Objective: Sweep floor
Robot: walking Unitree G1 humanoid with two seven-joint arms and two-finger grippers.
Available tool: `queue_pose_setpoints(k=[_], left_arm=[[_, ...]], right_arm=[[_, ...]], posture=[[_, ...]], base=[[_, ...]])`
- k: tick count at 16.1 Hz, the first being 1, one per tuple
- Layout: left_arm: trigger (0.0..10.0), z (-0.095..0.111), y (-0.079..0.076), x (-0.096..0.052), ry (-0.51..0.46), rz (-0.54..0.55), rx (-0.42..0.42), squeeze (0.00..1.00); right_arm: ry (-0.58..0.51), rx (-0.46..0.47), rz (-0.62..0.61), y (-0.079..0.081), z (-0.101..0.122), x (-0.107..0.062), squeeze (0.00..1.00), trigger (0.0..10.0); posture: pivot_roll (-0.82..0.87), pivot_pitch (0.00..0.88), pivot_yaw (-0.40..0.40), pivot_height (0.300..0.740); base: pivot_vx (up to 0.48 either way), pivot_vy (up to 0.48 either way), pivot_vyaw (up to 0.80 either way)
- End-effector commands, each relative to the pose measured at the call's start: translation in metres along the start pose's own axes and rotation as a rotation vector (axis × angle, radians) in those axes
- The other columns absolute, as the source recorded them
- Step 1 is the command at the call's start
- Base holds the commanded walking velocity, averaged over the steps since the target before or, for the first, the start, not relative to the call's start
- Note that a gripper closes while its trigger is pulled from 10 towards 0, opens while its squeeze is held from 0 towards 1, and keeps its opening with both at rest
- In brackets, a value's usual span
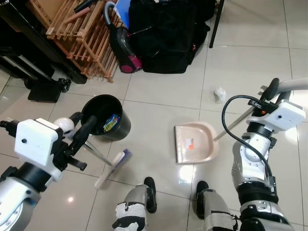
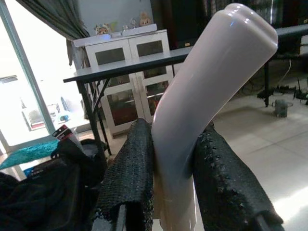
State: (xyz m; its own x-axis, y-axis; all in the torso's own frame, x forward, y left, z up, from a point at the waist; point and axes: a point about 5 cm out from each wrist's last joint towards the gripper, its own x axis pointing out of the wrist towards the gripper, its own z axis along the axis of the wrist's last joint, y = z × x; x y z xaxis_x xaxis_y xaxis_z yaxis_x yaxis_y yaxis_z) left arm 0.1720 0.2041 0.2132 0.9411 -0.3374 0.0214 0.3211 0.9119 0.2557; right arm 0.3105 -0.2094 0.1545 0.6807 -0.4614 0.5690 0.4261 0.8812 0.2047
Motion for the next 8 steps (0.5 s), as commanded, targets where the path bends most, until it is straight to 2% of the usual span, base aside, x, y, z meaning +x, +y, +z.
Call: queue_pose_setpoints(k=[1, 4, 5, 8], left_arm=[[10.0, 0.007, 0.003, -0.007, -0.003, 0.009, 0.036, 0.00], [10.0, 0.010, 0.006, -0.009, 0.002, 0.013, 0.043, 0.00], [10.0, 0.012, 0.008, -0.011, 0.006, 0.016, 0.051, 0.00], [10.0, 0.014, 0.011, -0.014, 0.016, 0.013, 0.058, 0.00]], right_arm=[[-0.023, 0.005, 0.012, 0.005, 0.000, -0.004, 0.00, 10.0], [-0.003, -0.004, 0.016, 0.006, -0.005, -0.010, 0.00, 10.0], [0.020, -0.011, 0.012, 0.006, -0.010, -0.016, 0.04, 10.0], [0.020, -0.020, 0.005, 0.006, -0.012, -0.019, 0.30, 10.0]], posture=[[0.30, 0.475, 0.199, 0.740], [0.32, 0.481, 0.201, 0.740], [0.33, 0.483, 0.208, 0.740], [0.34, 0.487, 0.217, 0.740]], base=[[0.000, 0.000, 0.00], [0.000, 0.000, 0.00], [0.000, 0.000, 0.00], [0.000, 0.000, 0.00]])
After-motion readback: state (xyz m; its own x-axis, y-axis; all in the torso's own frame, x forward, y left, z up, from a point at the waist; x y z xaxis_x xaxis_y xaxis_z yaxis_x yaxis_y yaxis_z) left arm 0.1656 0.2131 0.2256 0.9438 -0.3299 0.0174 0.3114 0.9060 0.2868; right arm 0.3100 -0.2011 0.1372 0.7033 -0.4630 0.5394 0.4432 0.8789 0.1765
